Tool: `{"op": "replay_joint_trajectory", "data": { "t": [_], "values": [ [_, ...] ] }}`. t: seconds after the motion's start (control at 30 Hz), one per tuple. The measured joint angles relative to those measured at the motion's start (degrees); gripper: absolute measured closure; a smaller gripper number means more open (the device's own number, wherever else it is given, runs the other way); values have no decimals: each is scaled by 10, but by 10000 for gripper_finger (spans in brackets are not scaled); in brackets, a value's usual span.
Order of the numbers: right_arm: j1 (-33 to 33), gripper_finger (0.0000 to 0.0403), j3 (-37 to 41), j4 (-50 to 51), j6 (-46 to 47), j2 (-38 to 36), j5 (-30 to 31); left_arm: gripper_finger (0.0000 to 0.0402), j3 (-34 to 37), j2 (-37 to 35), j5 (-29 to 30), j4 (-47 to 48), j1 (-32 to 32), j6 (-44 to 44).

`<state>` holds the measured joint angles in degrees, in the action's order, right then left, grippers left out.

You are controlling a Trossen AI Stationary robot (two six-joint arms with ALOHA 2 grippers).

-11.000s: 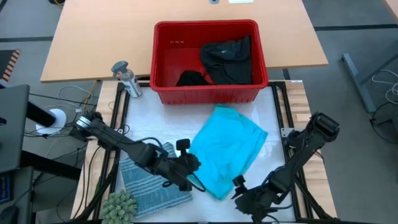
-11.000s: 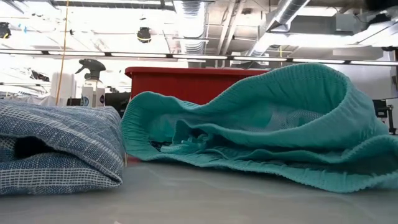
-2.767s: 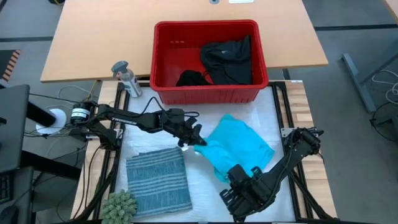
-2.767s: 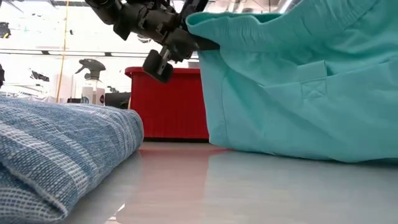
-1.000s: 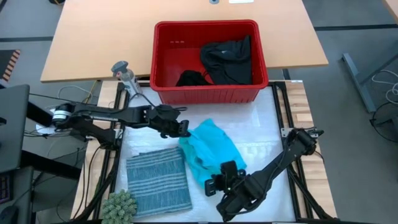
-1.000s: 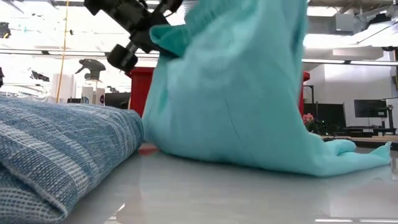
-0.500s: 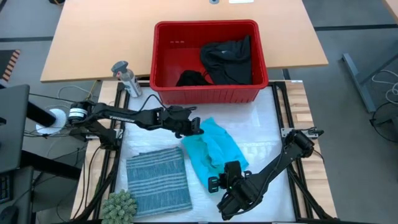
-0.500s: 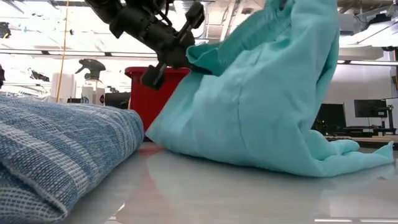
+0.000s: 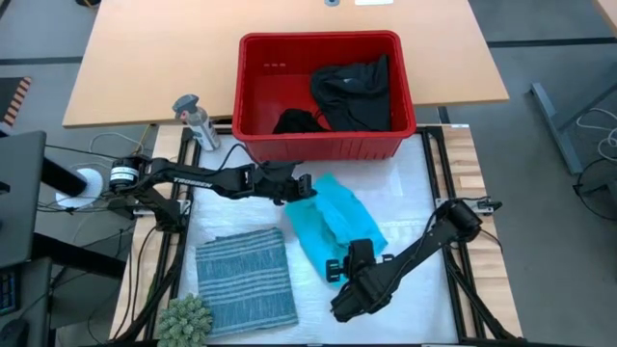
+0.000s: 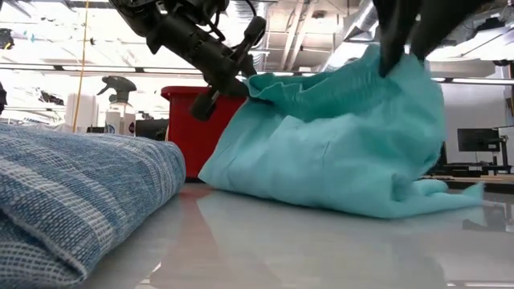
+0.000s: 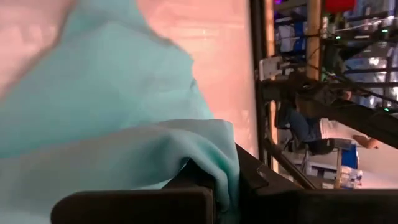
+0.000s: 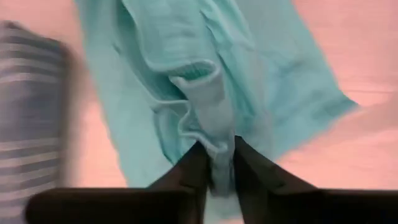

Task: Fold Laundry from Bin
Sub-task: Fold the light blue shorts from the red organizer bin

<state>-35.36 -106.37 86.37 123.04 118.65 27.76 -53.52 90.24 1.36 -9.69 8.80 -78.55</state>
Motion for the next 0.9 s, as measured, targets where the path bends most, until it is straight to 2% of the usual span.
{"op": "replay_joint_trajectory", "data": {
  "t": [0.13, 0.27, 0.33, 0.43, 0.53, 0.73, 0.9],
  "values": [
    [12, 260, 12, 27, 3, 0, -50, 398, 0, 0, 56, -6, 2, 7],
    [24, 215, 27, 30, -16, 0, -74, 376, 0, 0, 101, -5, 2, 46],
    [29, 197, 28, 29, -43, 0, -64, 363, 0, 0, 119, -4, 1, 60],
    [28, 180, 27, 15, -85, -2, 20, 346, 0, 0, 150, -3, 2, 76],
    [27, 178, 26, -6, -139, -6, 91, 336, 0, 0, 167, -2, 8, 78],
    [65, 198, 26, -65, -293, 7, 102, 334, 0, -1, 167, -1, 24, 76],
    [113, 215, 45, -53, -319, 6, 111, 333, 0, -1, 166, -1, 26, 76]
  ]
}}
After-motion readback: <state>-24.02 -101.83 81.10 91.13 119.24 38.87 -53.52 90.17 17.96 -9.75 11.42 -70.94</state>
